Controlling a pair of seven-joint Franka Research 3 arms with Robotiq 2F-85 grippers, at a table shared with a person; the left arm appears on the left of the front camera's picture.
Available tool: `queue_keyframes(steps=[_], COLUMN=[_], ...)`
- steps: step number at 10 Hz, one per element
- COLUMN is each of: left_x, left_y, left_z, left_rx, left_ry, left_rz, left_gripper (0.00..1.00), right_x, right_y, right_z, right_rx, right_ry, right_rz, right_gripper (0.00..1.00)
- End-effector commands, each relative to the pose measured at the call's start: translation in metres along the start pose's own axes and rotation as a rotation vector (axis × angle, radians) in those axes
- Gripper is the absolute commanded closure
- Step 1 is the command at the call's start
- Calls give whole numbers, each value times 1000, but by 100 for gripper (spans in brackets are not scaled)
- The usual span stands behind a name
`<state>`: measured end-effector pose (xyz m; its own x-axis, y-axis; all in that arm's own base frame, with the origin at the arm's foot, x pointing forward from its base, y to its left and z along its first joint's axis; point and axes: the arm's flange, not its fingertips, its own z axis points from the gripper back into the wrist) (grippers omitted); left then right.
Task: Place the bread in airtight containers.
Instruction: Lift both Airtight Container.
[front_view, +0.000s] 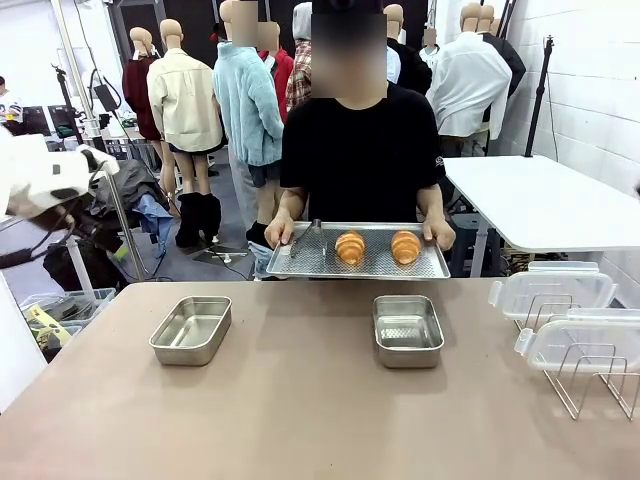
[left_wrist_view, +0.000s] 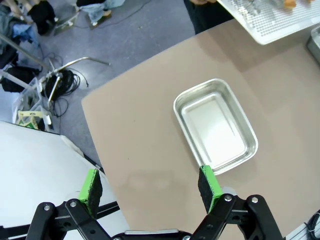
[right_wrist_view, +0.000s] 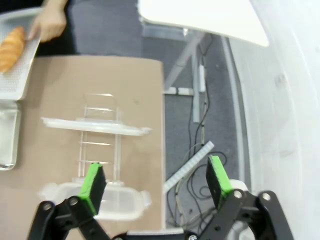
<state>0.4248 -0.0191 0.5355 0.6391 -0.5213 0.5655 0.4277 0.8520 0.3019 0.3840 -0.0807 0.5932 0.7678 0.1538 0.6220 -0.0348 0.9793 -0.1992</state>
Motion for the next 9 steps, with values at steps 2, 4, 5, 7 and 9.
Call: queue_keyframes(steps=[2,4,5,7,9], left_x=[45,52,51,44,42], left_y=[7,12,11,6,2], left_z=[-8,-32,-45,-74,-69], left_rx=[-40,-92,-138,-194,-156], left_ry=[198,229,232,260,267], left_rz=[5,26,42,114,83], left_gripper=[0,0,0,0,0], right_x=[69,80,76,50,51], right_y=[92,144,169,196,195], right_z=[-6,-24,-37,-76,-72], right_rx=[221,293,327,272,311], right_ry=[180,362,456,559,519], right_rz=[192,192,216,111,194], right_gripper=[0,0,0,0,0])
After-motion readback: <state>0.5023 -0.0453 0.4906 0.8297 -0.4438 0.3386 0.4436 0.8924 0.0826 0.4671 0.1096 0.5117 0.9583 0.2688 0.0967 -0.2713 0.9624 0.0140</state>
